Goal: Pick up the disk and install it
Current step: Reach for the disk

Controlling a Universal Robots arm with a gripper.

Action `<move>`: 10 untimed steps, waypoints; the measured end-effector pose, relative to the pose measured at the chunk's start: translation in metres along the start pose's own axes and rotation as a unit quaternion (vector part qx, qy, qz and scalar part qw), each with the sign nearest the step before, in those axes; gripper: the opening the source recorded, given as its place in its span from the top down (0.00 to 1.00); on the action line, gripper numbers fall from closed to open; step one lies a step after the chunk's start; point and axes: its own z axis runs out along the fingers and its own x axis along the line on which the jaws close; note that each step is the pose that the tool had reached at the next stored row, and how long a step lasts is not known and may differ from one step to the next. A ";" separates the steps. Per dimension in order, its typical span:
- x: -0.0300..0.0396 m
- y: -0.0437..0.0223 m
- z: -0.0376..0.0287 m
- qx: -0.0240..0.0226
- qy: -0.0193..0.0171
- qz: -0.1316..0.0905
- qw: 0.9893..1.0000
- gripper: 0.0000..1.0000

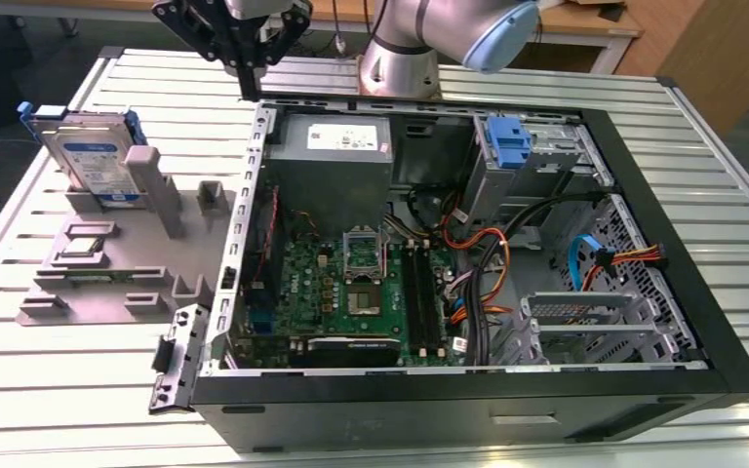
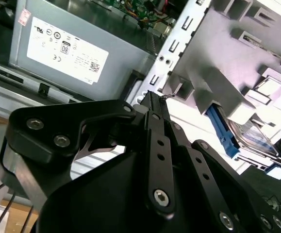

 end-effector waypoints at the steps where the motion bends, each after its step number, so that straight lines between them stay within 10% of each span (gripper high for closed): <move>1: 0.0018 0.0000 0.0000 0.000 0.001 0.000 1.000 0.90; 10: 0.0303 -0.0016 -0.0005 0.000 0.002 0.001 1.000 0.90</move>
